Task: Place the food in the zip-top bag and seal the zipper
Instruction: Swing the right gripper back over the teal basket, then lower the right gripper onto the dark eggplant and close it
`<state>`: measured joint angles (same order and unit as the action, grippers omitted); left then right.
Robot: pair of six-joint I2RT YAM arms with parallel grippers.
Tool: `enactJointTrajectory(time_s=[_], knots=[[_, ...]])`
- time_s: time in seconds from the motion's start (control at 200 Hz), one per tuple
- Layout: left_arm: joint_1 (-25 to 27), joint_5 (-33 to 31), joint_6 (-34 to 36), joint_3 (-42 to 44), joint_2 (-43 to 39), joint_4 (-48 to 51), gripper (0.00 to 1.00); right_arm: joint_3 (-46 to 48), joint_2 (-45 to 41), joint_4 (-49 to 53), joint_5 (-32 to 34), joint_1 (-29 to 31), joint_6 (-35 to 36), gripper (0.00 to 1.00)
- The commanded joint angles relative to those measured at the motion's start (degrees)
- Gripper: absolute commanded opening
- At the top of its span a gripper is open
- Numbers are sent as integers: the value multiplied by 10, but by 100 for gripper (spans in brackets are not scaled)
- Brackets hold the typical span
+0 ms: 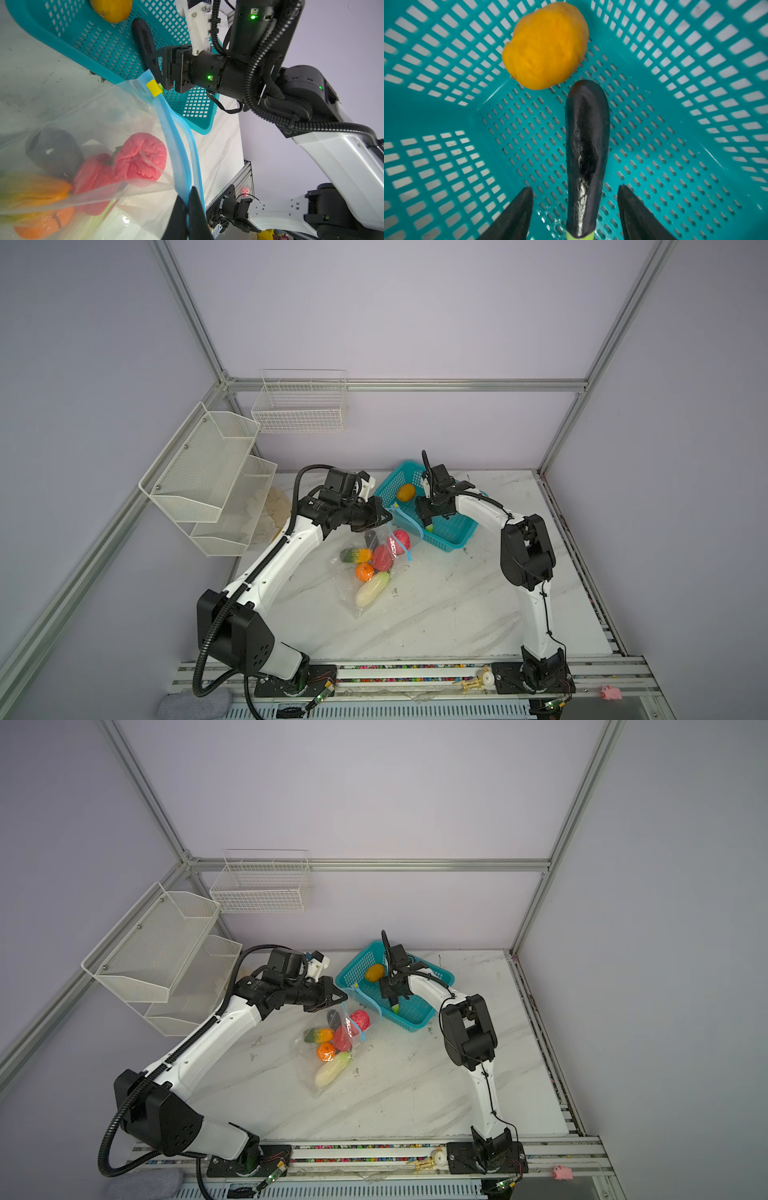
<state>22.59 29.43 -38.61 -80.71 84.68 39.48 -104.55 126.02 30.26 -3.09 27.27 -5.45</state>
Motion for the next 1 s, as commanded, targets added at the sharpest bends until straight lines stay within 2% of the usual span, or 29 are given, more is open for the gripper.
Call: enactJointTrajectory(time_s=[0.0,0.995], knots=[[2,13,-11,22,-18,-22,0,-24,16,-20,14,-3,7,68],[2,4,-10,27,-26,-21,0,-91,99,-43,35,-10,8,68]])
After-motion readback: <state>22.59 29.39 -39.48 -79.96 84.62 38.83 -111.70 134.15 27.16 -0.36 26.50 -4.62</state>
